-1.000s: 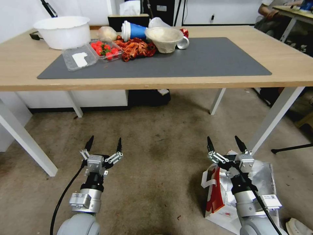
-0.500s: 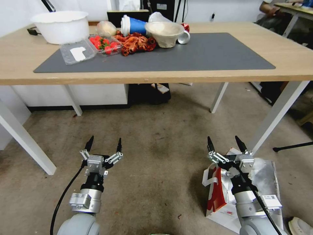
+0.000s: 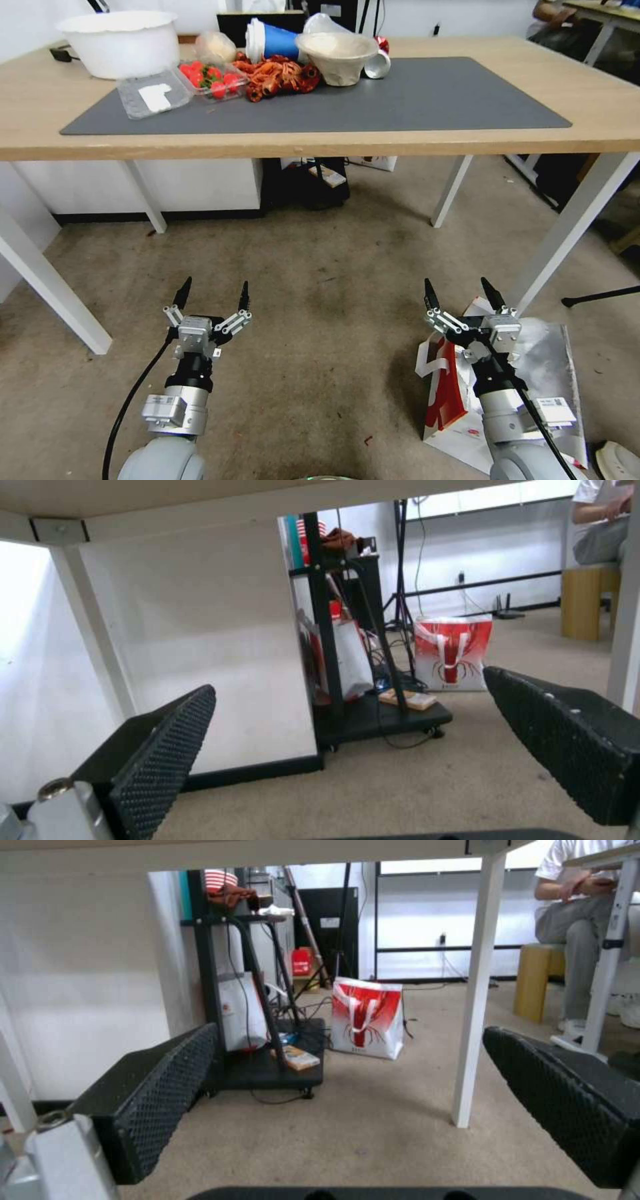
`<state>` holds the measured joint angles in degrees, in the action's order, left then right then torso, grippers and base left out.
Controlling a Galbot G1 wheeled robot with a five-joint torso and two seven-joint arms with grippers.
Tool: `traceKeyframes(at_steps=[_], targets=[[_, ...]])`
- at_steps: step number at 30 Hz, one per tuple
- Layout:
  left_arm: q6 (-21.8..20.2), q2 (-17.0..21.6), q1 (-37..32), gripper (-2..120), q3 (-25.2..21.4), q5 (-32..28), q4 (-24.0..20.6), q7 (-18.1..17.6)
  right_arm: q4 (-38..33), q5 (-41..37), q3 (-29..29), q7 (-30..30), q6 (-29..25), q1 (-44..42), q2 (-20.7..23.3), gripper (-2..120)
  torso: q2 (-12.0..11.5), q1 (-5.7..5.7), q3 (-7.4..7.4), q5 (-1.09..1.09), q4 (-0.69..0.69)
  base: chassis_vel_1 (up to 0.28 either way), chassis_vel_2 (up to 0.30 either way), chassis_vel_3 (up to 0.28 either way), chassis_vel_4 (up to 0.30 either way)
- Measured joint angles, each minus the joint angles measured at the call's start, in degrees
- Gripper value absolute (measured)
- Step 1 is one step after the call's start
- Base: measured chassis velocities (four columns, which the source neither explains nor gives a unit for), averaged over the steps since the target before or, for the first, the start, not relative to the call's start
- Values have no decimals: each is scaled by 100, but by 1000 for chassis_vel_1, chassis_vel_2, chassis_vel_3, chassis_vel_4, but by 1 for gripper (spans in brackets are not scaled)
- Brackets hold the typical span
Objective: Pick up the food delivery bag from the floor and place it on the table.
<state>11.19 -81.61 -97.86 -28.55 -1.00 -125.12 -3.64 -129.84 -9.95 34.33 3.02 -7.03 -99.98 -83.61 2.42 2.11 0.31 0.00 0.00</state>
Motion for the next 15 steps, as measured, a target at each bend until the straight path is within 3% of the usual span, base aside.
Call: traceKeyframes(at_steps=[15], targets=[[9, 0, 8, 100, -5, 4, 20, -27, -23, -94, 77, -17, 26, 27, 4, 100, -120, -29, -31, 0, -1, 0, 0, 0, 0]])
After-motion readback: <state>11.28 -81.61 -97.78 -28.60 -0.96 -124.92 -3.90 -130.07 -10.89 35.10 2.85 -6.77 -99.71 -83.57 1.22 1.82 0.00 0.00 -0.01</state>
